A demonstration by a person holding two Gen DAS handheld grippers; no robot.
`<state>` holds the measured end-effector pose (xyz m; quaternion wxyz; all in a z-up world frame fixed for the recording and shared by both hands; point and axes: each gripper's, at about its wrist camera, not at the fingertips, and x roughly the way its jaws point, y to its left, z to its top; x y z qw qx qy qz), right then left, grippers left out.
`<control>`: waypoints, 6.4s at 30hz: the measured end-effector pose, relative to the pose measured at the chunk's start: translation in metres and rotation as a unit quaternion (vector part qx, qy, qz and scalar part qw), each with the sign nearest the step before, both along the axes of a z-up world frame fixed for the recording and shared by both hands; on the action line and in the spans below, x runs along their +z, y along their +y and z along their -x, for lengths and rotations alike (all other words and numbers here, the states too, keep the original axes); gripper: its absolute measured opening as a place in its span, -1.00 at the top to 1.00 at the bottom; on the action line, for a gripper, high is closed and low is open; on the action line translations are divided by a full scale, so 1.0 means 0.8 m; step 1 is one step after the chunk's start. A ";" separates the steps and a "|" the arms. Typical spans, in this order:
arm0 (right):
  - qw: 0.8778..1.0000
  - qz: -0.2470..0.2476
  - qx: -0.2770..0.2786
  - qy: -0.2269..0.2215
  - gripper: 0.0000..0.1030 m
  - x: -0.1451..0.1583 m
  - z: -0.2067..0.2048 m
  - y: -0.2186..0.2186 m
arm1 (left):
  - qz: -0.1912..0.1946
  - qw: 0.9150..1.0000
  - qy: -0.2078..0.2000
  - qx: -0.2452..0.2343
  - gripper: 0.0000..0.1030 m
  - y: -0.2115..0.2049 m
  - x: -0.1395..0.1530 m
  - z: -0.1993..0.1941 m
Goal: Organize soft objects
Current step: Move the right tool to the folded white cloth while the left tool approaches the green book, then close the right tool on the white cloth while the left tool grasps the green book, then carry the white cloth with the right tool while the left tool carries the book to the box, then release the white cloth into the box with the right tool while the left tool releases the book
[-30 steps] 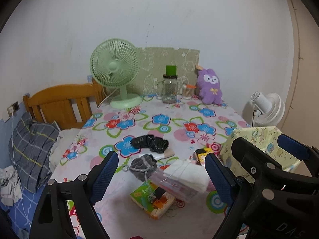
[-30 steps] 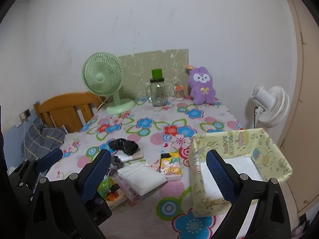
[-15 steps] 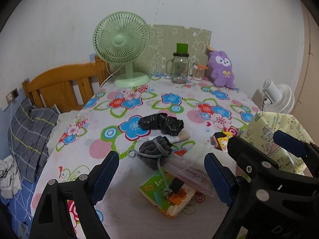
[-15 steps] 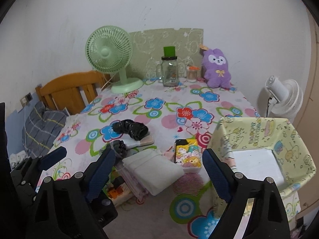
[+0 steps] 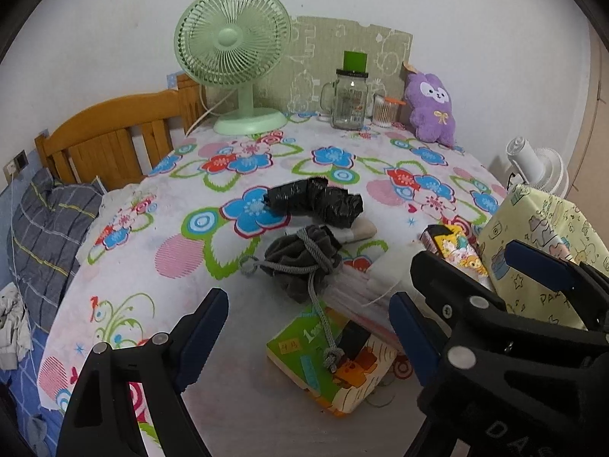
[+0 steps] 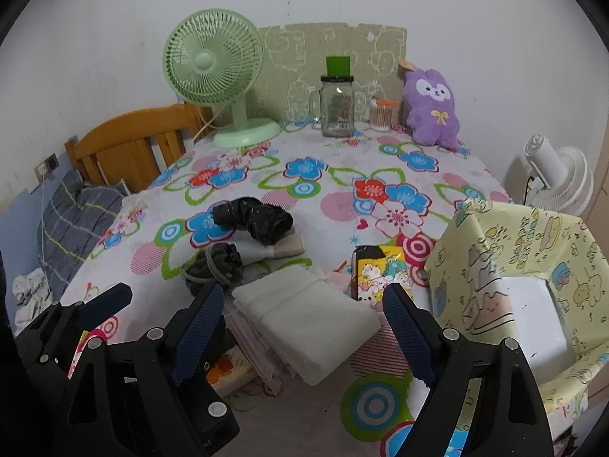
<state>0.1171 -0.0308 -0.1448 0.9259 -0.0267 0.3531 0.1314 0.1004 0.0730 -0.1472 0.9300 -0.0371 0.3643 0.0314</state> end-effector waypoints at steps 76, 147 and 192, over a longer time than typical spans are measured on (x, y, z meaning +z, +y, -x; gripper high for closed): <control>0.998 -0.017 0.007 0.060 0.58 -0.040 -0.016 -0.015 | 0.017 1.000 0.019 0.006 0.05 -0.022 -0.023 0.005; 0.997 -0.034 -0.046 -0.053 0.57 0.106 0.019 -0.185 | 0.000 0.993 -0.098 -0.063 0.04 -0.184 0.105 0.010; 0.993 -0.063 -0.094 0.022 -0.03 0.047 -0.029 -0.285 | -0.020 0.986 -0.025 -0.164 -0.79 -0.295 0.055 -0.049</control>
